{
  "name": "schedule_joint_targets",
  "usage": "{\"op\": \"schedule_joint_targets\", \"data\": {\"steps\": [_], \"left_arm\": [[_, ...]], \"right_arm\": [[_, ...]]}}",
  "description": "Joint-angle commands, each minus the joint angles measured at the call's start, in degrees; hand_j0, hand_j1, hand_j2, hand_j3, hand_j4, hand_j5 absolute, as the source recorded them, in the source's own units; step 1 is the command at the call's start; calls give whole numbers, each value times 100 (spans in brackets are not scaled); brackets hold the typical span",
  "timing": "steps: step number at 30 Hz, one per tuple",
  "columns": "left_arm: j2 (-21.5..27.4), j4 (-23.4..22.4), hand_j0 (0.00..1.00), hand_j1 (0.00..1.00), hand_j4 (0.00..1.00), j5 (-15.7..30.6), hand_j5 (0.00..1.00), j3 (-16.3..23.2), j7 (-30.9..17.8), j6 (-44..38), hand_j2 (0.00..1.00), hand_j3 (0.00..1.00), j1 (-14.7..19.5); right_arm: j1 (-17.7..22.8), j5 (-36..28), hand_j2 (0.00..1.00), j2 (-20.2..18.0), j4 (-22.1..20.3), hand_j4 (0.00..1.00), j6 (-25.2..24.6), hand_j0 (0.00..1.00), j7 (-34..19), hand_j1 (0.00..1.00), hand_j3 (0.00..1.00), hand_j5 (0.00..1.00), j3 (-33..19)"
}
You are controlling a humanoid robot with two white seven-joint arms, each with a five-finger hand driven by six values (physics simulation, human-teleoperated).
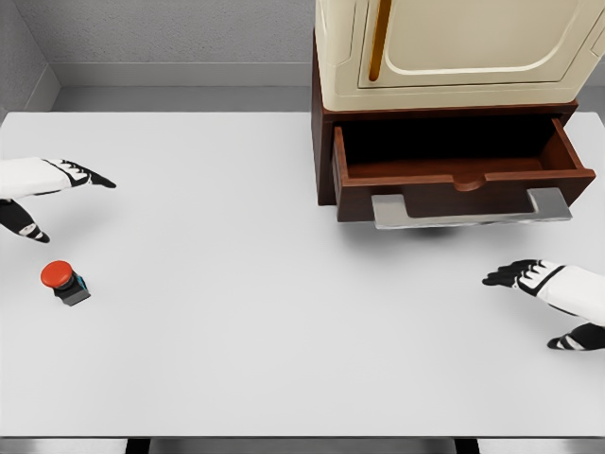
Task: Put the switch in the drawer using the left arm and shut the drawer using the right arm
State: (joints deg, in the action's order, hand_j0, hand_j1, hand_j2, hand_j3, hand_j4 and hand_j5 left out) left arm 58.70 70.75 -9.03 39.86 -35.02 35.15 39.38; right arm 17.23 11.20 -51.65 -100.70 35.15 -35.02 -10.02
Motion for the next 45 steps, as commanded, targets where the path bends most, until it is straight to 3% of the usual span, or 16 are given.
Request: {"op": "schedule_joint_targets", "data": {"steps": [1,6,9,13,17,20,21,23,25,27,29,31,32,34,38,45], "left_arm": [[10,0,100,100,100,33,100,-5,2,-15,100,100,9],[396,35,100,100,100,33,100,-22,2,-15,100,100,9],[529,930,100,100,100,-63,100,311,2,-15,100,100,-18],[713,1274,100,100,100,-354,100,452,2,-15,100,100,-53],[819,1397,100,100,100,-486,100,558,2,-15,100,100,-62],[819,1397,100,100,100,-767,100,558,2,-15,100,100,-62],[819,1406,100,100,100,-794,100,566,2,-15,100,100,-62],[827,1406,100,100,100,-794,100,628,2,-15,100,100,-97],[915,1450,100,100,100,-794,100,733,2,-15,100,100,-114],[924,1450,100,100,100,-794,100,733,2,-15,100,100,-193],[933,1450,100,100,100,-794,100,733,2,-15,100,100,-264],[924,1450,94,94,94,-794,94,742,2,-15,94,94,-281],[933,1441,92,92,92,-794,92,742,2,-15,92,92,-316],[924,1441,86,86,86,-794,86,742,2,-15,86,86,-387],[933,1415,77,77,77,-794,77,733,2,-15,77,77,-396],[942,1424,77,77,77,-794,77,742,2,-15,77,77,-440]], "right_arm": [[-9,-39,100,-12,-3,100,-15,100,2,100,100,100,18],[-44,-39,100,-3,6,100,-15,100,2,100,100,100,18],[-35,-48,100,-12,15,100,-15,100,2,100,100,100,-70],[351,-66,100,15,33,100,-15,100,2,100,100,100,-791],[378,-101,100,155,24,100,-15,100,2,100,100,100,-1098],[325,-92,77,630,24,77,-15,77,2,77,77,77,-1336],[290,-92,77,639,15,77,-15,77,2,77,77,77,-1327],[290,-83,78,648,15,78,-15,78,2,78,78,78,-1318],[290,-83,100,656,24,100,-15,100,2,100,100,100,-1318],[351,-83,100,656,24,100,-15,100,2,100,100,100,-1318],[351,-83,80,665,33,80,-15,80,2,80,80,80,-1327],[360,-74,74,937,33,74,-15,74,2,74,74,74,-1415],[386,-83,58,964,41,58,-15,58,2,58,58,58,-1511],[387,-83,47,1060,33,47,-15,47,2,47,47,47,-1547],[263,-92,47,1131,24,47,-15,47,2,47,47,47,-1547],[105,-110,51,1052,6,51,-15,51,2,51,51,51,-1476]]}}
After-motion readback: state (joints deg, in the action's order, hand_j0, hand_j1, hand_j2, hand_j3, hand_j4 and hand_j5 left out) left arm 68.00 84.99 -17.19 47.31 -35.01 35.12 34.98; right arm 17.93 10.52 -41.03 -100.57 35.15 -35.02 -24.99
